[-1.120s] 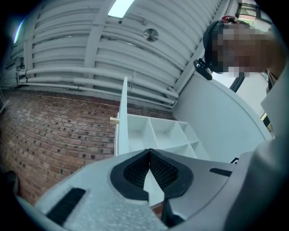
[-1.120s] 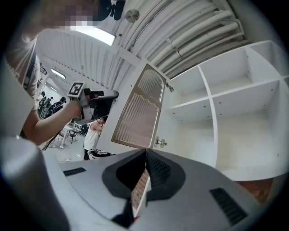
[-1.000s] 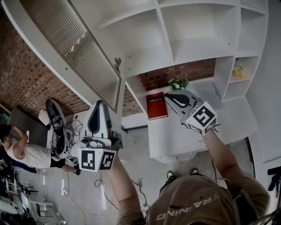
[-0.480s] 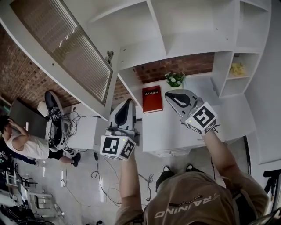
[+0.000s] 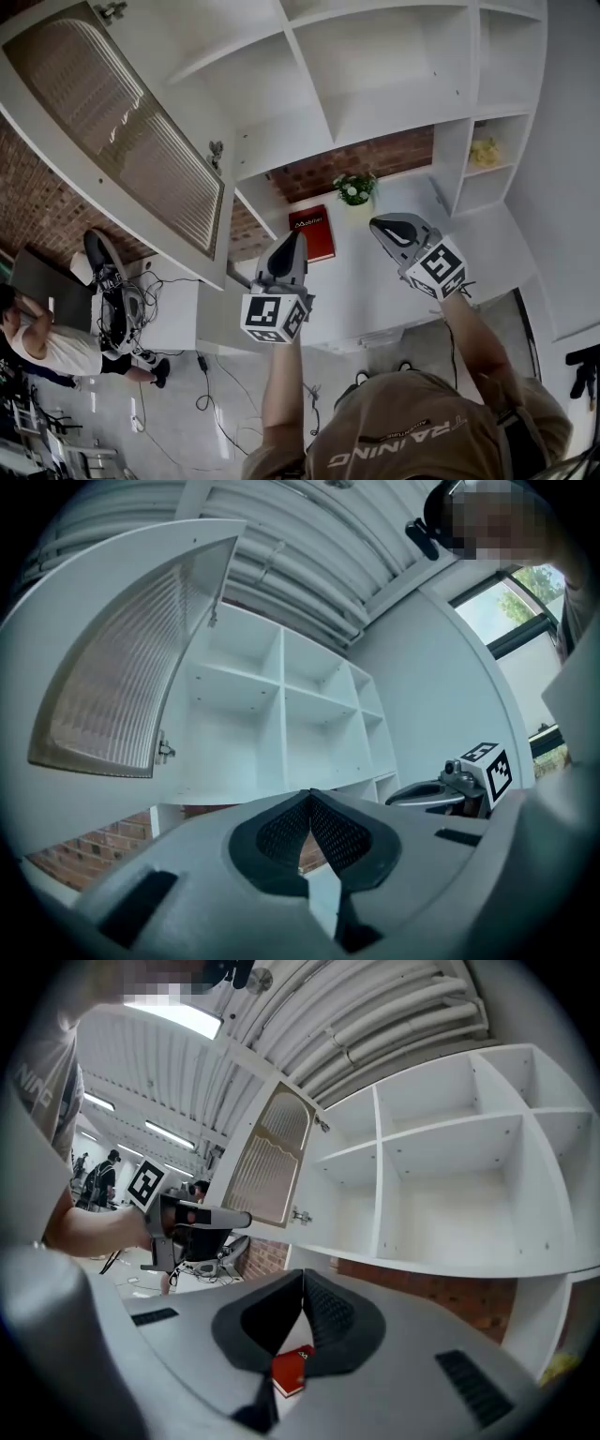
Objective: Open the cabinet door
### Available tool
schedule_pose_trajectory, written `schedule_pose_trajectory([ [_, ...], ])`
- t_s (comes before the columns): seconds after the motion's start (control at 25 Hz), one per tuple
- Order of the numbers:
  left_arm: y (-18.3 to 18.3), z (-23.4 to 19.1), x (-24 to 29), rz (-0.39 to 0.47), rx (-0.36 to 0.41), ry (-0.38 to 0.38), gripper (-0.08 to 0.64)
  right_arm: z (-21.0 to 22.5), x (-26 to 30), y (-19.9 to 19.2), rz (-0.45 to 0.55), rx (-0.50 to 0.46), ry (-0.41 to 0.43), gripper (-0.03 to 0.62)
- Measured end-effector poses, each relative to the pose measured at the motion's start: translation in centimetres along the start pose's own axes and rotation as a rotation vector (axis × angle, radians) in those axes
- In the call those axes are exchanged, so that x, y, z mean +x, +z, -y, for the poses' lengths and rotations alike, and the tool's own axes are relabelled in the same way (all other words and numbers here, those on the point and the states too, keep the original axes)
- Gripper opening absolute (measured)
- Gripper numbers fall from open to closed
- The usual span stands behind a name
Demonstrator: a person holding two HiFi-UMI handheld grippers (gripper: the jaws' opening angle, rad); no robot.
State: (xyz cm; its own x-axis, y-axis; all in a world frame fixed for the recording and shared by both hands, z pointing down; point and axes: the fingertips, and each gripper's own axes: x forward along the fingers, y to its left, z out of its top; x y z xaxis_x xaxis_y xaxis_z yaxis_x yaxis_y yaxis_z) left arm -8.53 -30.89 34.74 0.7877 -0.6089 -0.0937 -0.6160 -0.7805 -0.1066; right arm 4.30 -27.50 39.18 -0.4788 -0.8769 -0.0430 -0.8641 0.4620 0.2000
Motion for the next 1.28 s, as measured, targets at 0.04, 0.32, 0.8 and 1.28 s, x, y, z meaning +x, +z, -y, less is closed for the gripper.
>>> schedule_pose_trajectory([
  [0.04,-0.4,0.0,0.2,-0.006,-0.002,-0.003,0.009,0.4,-0.2,-0.4,-0.009,0.003,-0.013,0.012],
  [0.32,-4.4,-0.5,1.2,-0.062,-0.009,-0.008,0.009,1.9,-0.9,-2.2,-0.039,0.016,-0.095,0.012],
  [0.8,-8.7,-1.0,0.4,-0.114,-0.051,-0.019,0.009,0.9,-0.8,-5.0,-0.099,0.037,-0.110,0.012],
  [1.28,-9.6,-0.8,0.3,-0.098,-0.123,-0.037,0.009,-0.7,-0.3,-5.3,-0.096,0.041,-0.078,0.012],
])
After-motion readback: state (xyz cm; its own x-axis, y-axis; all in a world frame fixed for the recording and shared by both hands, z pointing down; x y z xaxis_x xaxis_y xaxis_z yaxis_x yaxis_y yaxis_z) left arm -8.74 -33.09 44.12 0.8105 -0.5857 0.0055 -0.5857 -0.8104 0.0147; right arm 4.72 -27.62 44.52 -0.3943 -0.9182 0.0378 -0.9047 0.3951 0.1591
